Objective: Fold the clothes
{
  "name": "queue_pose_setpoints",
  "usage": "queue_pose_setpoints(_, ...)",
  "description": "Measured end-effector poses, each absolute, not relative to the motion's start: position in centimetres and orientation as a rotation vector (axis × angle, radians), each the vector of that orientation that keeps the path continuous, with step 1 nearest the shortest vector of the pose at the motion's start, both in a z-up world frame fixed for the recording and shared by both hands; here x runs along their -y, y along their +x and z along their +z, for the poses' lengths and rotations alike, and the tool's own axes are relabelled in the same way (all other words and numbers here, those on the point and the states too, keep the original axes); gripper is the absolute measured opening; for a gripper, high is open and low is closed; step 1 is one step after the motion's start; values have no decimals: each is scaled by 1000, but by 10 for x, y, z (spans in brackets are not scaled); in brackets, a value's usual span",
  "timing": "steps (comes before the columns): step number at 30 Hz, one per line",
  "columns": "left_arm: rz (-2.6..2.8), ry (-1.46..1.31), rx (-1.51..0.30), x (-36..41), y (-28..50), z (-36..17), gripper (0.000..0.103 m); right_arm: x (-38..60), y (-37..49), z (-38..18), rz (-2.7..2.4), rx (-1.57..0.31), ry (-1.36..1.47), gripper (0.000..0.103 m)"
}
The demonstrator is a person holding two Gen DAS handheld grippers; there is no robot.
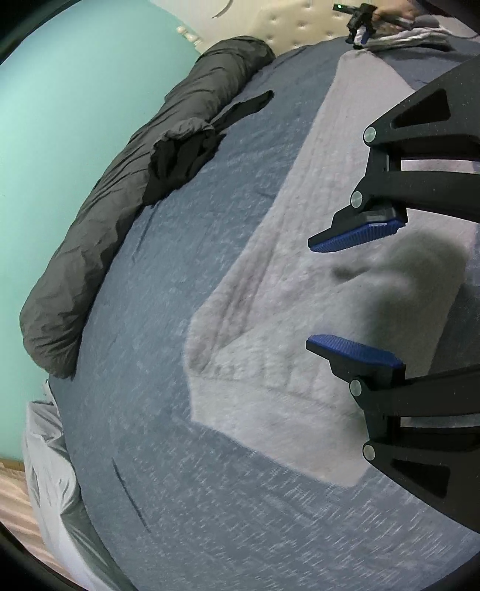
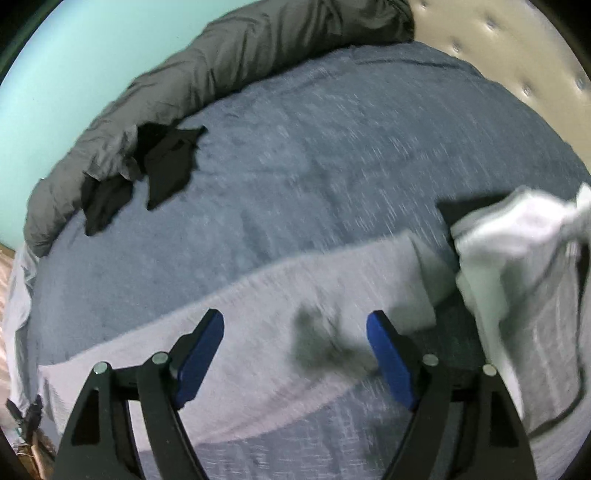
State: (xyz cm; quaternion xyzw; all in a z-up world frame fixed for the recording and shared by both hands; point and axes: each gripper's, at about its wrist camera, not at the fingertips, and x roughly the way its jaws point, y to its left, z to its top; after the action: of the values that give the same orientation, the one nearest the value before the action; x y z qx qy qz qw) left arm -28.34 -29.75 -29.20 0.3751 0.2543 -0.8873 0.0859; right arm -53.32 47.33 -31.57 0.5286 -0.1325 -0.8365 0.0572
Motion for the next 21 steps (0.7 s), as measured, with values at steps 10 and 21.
queue_pose_setpoints(10, -2670, 1018, -856, 266, -250, -306, 53, -486, -516, -357, -2620, 564, 1482, 78)
queue_pose_setpoints(21, -2705, 1052, -776, 254, -247, -321, 53, -492, -520, -368, -2715, 511, 1449, 52)
